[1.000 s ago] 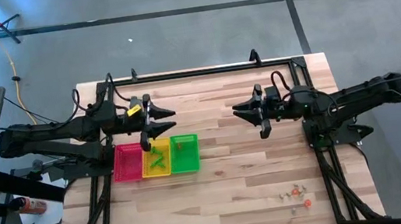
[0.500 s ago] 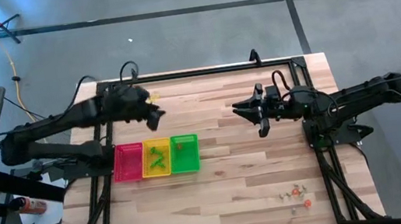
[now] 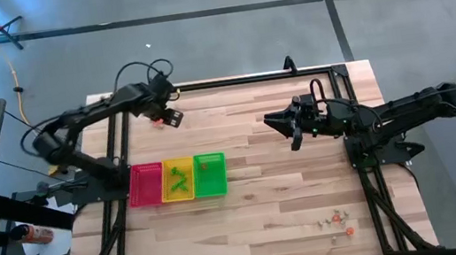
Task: Sort Halloween decoration
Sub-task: Put the orange pumpkin toy into the green bin
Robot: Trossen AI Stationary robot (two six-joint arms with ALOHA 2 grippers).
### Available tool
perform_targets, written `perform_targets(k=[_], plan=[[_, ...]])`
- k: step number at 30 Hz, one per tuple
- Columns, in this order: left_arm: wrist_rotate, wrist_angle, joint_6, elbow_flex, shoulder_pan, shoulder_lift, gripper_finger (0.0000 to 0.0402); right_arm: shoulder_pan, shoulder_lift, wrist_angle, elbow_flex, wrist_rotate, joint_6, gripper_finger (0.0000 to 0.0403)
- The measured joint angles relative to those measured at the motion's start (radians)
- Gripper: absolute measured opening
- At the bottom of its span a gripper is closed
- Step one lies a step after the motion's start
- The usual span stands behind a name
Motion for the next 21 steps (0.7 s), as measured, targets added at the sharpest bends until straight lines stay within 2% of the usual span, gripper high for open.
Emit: perform_targets(k=[9, 21], plan=[[0.001, 0.021, 0.0, 0.0, 0.109, 0.176, 0.0174, 0.0, 0.0, -0.01, 0.0, 0.017, 0.0, 0.0087], [0.005, 0.064, -0.01, 0.001, 0.121, 0.224, 0.0174, 0.0, 0.0, -0.035, 0.0, 0.069, -0.008, 0.0087]])
